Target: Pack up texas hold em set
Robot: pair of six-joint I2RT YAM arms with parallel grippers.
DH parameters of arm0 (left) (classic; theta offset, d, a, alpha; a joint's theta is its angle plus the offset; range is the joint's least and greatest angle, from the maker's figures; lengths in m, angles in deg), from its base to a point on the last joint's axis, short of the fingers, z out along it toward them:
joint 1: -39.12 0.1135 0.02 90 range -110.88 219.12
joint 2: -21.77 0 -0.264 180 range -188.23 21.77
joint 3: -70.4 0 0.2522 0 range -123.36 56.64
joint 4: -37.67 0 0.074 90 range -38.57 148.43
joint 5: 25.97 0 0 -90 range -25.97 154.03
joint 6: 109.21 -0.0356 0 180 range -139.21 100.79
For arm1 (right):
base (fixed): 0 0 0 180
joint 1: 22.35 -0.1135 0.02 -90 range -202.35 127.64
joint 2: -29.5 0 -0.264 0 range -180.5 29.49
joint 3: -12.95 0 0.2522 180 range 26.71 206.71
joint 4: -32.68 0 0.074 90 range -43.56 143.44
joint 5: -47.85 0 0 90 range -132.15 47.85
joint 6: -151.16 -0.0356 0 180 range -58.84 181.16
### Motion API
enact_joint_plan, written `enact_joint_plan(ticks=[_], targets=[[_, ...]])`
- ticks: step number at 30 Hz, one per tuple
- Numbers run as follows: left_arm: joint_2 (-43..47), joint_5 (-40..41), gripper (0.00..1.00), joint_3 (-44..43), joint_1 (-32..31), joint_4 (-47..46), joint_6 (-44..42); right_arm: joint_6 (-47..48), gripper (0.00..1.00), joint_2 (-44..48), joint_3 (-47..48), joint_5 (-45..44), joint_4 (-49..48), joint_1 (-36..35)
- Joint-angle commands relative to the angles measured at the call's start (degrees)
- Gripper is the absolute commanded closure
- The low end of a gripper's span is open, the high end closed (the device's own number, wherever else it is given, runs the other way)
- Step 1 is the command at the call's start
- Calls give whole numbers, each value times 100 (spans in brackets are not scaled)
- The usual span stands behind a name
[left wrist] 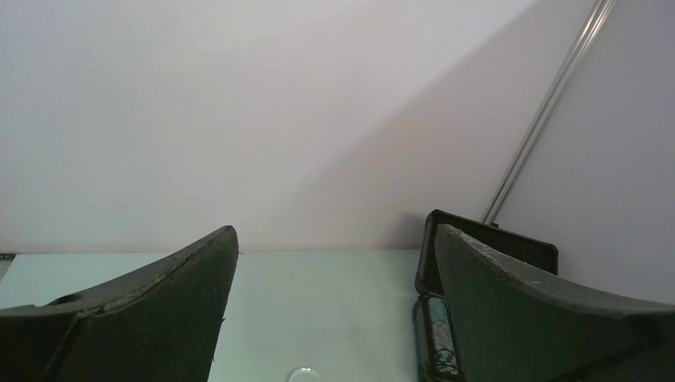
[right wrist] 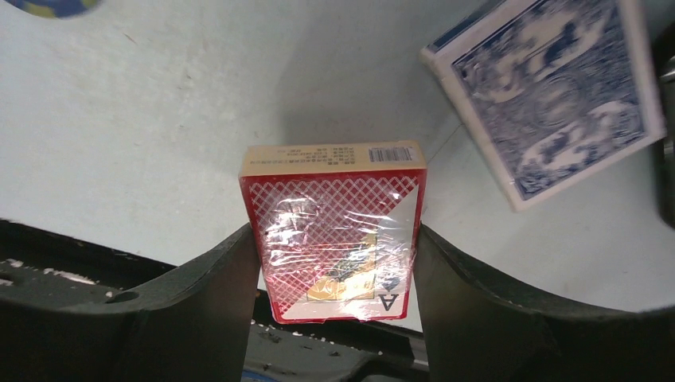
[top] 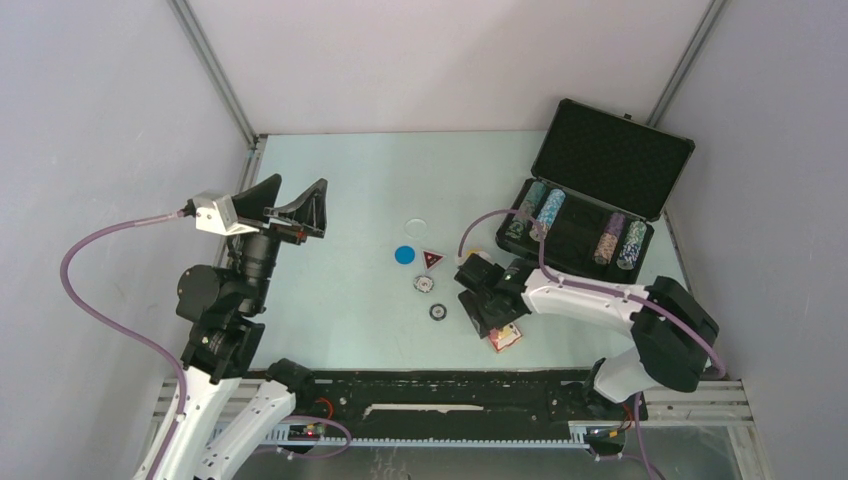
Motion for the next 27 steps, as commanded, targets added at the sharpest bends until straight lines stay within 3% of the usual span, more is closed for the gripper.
enact_joint_plan(ticks=[1, 7, 12, 17, 21, 27], targets=[[37, 32, 2, 47, -89, -118, -88, 509, 37, 571, 671, -475, 313, -14], [-67, 191, 2, 171, -315, -277, 3, 1247, 40, 607, 1610, -2045, 1439, 275], [35, 393, 1, 199, -745, -265, -143, 1743, 41, 549, 2255, -3087, 1873, 925], [162, 866, 1, 295, -1344, -317, -425, 2431, 40, 513, 2411, -3353, 1603, 1670], [131, 1338, 1, 291, -1975, -250, -688, 3248, 39, 342, 2481, -3418, 971, 2733], [203, 2264, 3, 221, -2723, -54, -828, 4884, 44, 2, 2465, -2519, 15, 3505]])
